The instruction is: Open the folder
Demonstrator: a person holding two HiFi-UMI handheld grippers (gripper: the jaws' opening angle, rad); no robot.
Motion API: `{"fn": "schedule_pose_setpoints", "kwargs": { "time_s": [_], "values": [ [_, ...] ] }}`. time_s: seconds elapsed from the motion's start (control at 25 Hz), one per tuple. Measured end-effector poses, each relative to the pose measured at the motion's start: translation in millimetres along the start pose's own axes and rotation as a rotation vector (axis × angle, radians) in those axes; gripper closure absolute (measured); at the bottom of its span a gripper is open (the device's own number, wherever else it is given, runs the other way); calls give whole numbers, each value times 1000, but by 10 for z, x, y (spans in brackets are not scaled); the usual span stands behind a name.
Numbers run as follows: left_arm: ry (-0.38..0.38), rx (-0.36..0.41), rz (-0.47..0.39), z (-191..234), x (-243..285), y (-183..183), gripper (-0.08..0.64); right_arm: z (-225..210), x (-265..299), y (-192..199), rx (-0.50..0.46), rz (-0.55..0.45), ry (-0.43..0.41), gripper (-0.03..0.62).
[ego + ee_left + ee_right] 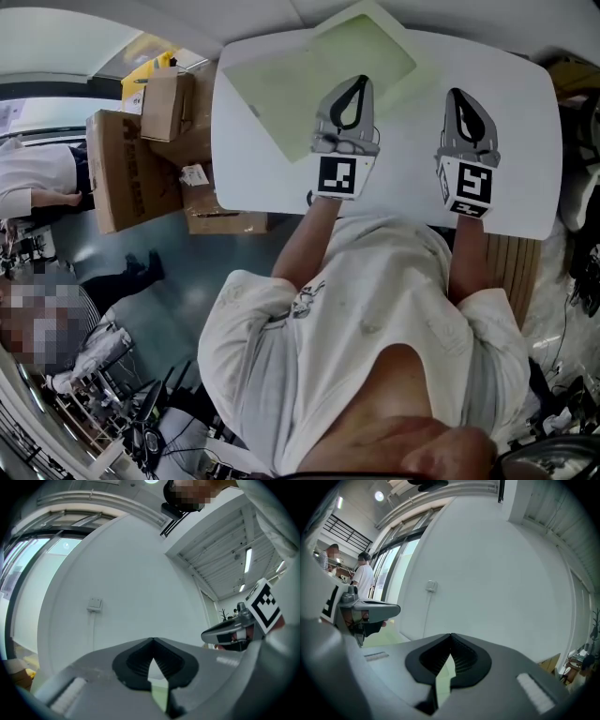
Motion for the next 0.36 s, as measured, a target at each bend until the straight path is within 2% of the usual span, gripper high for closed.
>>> {"fn": "schedule_pose_setpoints", "kwargs": {
  "time_s": [0.36],
  "values": [
    [2, 2, 1, 26, -2, -15, 566, 31, 24, 1, -7, 8, -8, 591]
  ]
}}
Point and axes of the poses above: the fingertips, and each gripper's own axes: x forward along the fingers, z to its left, y out of its underside, the point moved 4 cm from there along -x, backward along the fingers, and after that the axes turned 10 degrees about -x, right-handed, at the moved point
